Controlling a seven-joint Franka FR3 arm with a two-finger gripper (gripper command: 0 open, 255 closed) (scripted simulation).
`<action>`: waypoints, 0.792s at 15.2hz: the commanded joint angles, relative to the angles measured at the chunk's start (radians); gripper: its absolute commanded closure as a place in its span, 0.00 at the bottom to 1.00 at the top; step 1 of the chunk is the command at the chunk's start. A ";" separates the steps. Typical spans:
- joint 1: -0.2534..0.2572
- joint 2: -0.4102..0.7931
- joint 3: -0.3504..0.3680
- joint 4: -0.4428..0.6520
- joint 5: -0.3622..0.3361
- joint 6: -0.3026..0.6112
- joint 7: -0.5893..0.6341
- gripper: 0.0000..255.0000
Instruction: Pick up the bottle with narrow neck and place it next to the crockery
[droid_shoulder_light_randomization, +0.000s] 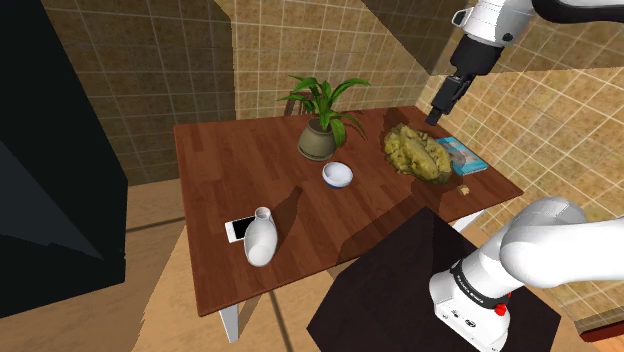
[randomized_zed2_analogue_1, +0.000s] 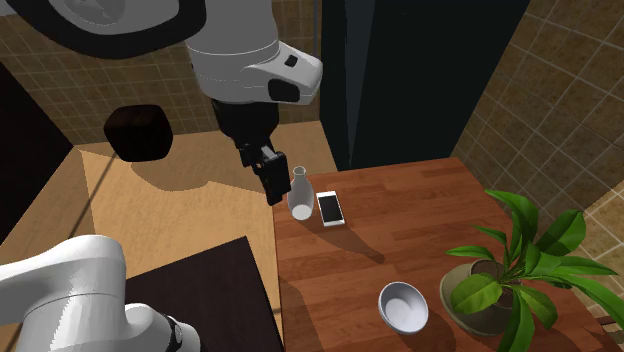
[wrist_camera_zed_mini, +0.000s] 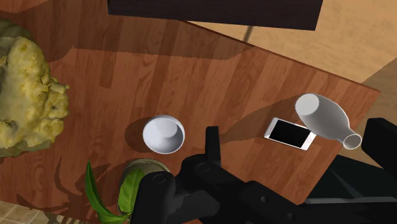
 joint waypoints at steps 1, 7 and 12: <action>0.000 0.000 0.000 0.000 0.000 0.000 0.000 0.00; 0.027 0.087 0.097 -0.075 0.057 0.166 0.091 0.00; 0.044 0.197 0.179 -0.102 0.091 0.308 0.166 0.00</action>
